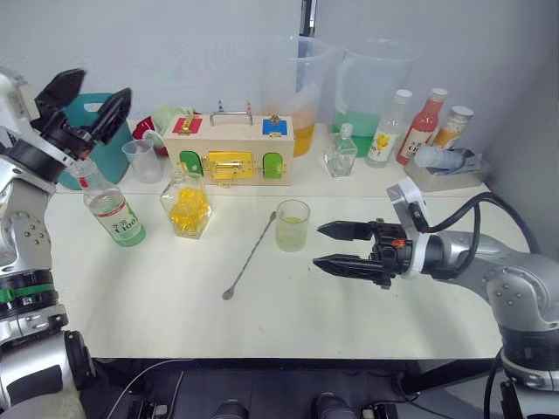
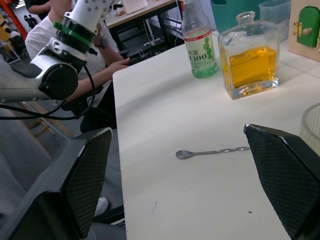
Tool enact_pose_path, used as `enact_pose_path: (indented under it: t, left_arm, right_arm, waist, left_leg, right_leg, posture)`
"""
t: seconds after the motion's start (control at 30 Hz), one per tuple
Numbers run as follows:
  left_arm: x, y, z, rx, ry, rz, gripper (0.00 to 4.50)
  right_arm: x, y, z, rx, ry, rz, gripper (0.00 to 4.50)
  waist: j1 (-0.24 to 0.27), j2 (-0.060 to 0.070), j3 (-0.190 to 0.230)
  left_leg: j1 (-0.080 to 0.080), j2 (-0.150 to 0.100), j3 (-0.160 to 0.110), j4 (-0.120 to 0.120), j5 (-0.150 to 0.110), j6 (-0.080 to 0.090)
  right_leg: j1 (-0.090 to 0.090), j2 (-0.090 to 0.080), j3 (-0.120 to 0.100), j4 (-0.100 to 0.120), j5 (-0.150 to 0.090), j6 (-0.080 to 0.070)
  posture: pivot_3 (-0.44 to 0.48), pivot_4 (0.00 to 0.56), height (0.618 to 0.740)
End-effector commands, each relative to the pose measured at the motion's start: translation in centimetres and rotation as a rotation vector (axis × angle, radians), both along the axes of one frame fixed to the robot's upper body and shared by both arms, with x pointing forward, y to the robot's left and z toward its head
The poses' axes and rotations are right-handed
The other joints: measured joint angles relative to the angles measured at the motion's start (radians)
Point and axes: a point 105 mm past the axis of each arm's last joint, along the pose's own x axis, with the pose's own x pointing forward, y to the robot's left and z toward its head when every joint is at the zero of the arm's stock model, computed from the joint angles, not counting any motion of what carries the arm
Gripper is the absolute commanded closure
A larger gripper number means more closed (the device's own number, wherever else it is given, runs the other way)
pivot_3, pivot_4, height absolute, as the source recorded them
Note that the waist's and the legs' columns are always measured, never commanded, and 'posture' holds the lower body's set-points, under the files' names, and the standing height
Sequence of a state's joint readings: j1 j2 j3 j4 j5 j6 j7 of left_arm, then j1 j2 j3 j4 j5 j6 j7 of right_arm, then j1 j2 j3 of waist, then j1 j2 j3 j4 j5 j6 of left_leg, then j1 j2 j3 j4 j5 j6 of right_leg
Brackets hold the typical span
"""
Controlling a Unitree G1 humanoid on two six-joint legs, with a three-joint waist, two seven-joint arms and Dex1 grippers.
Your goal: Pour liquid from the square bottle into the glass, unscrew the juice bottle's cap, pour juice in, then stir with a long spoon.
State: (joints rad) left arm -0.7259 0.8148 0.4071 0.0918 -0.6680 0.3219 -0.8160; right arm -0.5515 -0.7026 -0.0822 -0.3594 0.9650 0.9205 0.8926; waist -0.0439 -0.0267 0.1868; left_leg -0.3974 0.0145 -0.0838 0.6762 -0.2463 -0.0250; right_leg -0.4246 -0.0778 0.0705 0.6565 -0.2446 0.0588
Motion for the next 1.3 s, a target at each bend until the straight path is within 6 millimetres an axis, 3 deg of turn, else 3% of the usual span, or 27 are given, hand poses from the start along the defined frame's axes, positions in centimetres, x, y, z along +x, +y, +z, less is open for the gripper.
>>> enact_pose_path:
  t: [0.03, 0.2, 0.33, 0.43, 0.63, 0.73, 0.9, 1.07, 1.3]
  left_arm:
    - [-2.6, -4.6, -2.2, 0.143, 0.129, -0.235, 0.01]
    - [-4.0, -6.2, -4.6, 0.234, 0.225, -0.288, 0.01]
    - [-4.6, -5.6, -8.8, 0.285, 0.356, -0.268, 0.01]
    - [-4.8, -5.0, -10.4, 0.283, 0.392, -0.248, 0.01]
    - [-5.4, -1.6, -15.6, 0.232, 0.505, -0.124, 0.01]
    - [-5.4, 1.4, -18.2, 0.166, 0.569, -0.007, 0.01]
    - [-5.7, 5.4, -20.4, 0.118, 0.548, 0.171, 0.01]
    - [-6.5, 7.6, -21.8, 0.105, 0.575, 0.222, 0.01]
    - [-6.9, 8.3, -22.9, 0.136, 0.596, 0.224, 0.01]
  right_arm:
    - [0.6, -0.6, 0.9, 0.015, -0.057, -0.043, 0.00]
    - [1.5, -1.4, 0.3, -0.002, -0.072, -0.097, 0.00]
    - [2.6, -3.2, -0.2, -0.043, -0.155, -0.200, 0.00]
    - [2.9, -4.1, -0.4, -0.091, -0.260, -0.245, 0.00]
    - [2.2, -8.3, -2.6, -0.110, -0.252, -0.397, 0.00]
    - [2.1, -11.4, -4.7, -0.095, -0.213, -0.536, 0.00]
    - [1.4, -14.8, -8.3, -0.127, -0.176, -0.708, 0.00]
    - [0.5, -17.8, -10.7, -0.160, -0.168, -0.849, 0.00]
    - [-0.1, -18.3, -11.6, -0.171, -0.152, -0.868, 0.00]
  waist:
    - [-0.002, 0.000, 0.000]
    - [-0.004, 0.000, 0.000]
    - [-0.003, 0.001, 0.000]
    - [0.001, 0.001, 0.001]
    - [0.008, 0.001, 0.000]
    - [0.008, 0.001, 0.000]
    - [0.006, 0.001, 0.000]
    - [0.003, 0.001, 0.000]
    - [0.000, 0.001, 0.000]
  left_leg:
    - [0.000, 0.000, 0.000, -0.001, 0.000, 0.000]
    - [0.000, 0.001, 0.000, -0.001, 0.000, 0.000]
    - [0.003, 0.001, 0.002, -0.003, 0.000, 0.000]
    - [0.002, 0.001, 0.002, -0.003, 0.000, 0.000]
    - [0.003, 0.001, 0.003, -0.007, 0.000, 0.000]
    - [0.003, 0.001, 0.003, -0.009, 0.000, 0.000]
    - [0.007, 0.002, 0.004, -0.010, 0.000, 0.000]
    - [0.008, 0.002, 0.005, -0.011, 0.000, 0.000]
    - [0.009, 0.002, 0.005, -0.011, 0.000, 0.000]
  right_leg:
    - [0.000, 0.000, 0.000, 0.000, 0.000, 0.000]
    - [0.000, 0.001, 0.000, -0.001, 0.000, 0.000]
    - [0.001, 0.000, 0.001, -0.002, 0.000, -0.001]
    - [0.000, 0.001, 0.001, -0.002, -0.001, -0.001]
    - [0.003, 0.000, 0.001, -0.009, -0.001, -0.001]
    - [0.002, 0.000, 0.001, -0.009, -0.001, -0.001]
    - [0.005, 0.000, 0.001, -0.010, -0.001, -0.002]
    - [0.006, 0.000, 0.002, -0.010, -0.001, -0.002]
    - [0.006, 0.000, 0.002, -0.010, -0.001, -0.002]
  posture:
    - [0.000, 0.150, 0.740]
    - [0.000, 0.150, 0.740]
    - [0.000, 0.150, 0.740]
    - [0.000, 0.150, 0.740]
    - [0.000, 0.150, 0.740]
    - [0.000, 0.150, 0.740]
    - [0.000, 0.150, 0.740]
    - [0.000, 0.150, 0.740]
    - [0.000, 0.150, 0.740]
